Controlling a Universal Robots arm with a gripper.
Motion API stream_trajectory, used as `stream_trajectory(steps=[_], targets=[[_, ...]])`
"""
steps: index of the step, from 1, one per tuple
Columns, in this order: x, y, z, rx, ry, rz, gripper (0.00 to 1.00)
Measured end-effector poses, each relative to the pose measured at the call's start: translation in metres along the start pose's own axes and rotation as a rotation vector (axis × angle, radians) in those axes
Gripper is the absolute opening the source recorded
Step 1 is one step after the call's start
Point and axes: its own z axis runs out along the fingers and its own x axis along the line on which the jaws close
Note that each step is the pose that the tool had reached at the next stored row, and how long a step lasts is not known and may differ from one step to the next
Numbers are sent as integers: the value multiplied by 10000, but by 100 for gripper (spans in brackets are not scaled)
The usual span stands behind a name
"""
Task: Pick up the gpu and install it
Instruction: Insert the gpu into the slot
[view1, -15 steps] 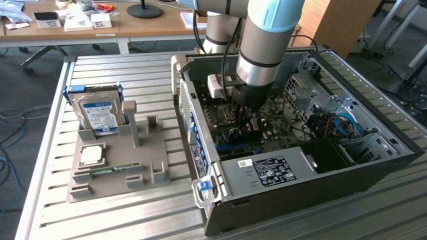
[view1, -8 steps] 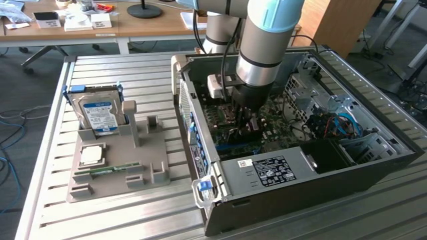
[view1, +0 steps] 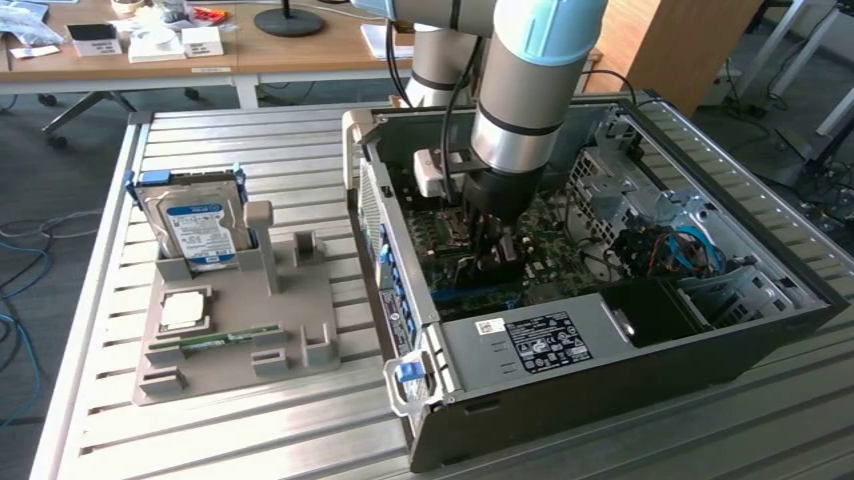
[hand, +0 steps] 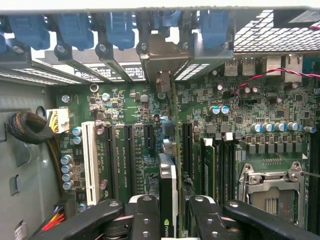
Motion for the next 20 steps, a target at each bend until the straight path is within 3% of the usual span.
stream_trajectory(steps=[20], targets=[[2,11,8,-3,-19,1,27]])
